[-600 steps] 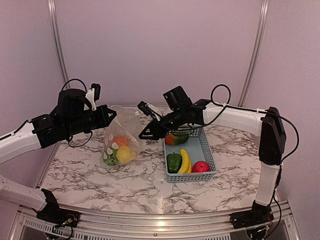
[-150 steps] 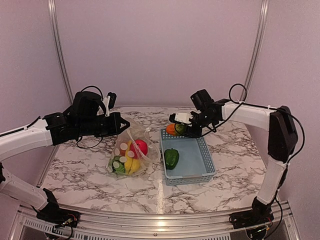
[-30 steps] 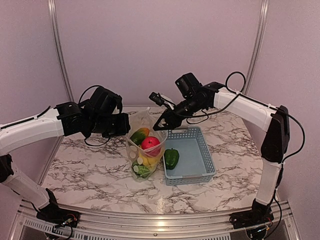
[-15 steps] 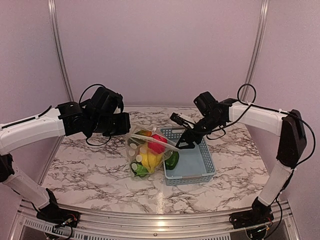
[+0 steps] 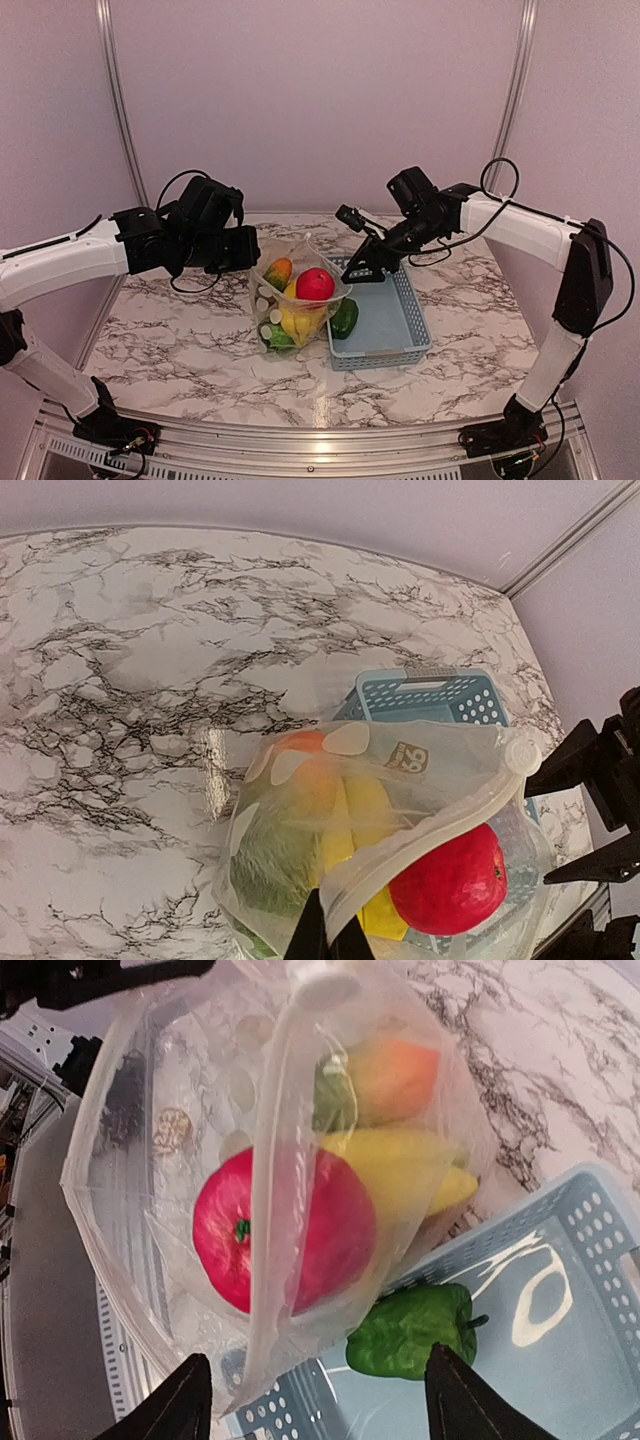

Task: Place the food in the zip-top bag and seal the zipper
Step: Adjust the zipper food storage bag at the center of the board.

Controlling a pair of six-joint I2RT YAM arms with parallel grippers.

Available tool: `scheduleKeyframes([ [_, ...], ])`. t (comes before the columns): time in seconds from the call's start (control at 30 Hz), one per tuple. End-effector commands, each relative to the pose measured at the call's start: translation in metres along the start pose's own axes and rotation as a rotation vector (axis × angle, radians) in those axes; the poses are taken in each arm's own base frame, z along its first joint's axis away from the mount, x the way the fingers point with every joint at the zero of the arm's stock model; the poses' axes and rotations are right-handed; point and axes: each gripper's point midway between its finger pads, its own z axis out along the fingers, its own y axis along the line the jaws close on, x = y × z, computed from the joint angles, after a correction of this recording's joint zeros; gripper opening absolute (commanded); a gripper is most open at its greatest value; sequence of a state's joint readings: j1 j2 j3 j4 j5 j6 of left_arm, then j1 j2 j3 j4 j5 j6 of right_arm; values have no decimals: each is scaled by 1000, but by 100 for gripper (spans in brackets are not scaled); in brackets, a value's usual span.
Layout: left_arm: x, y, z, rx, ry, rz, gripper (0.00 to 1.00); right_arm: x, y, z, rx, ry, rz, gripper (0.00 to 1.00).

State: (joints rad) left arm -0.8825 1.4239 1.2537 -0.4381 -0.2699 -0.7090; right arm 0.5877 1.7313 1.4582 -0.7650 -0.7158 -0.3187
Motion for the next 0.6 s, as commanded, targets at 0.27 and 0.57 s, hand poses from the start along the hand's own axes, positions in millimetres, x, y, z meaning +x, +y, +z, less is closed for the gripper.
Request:
scheduleKeyframes([
  [0.27,-32,-61,-11,231,-24,45,0,-72,22,-25,-19,-101,-96,61],
  [0.57,-30,-33,-11,121,-52,47,0,-23,-40,-54,220,-103,38,70],
])
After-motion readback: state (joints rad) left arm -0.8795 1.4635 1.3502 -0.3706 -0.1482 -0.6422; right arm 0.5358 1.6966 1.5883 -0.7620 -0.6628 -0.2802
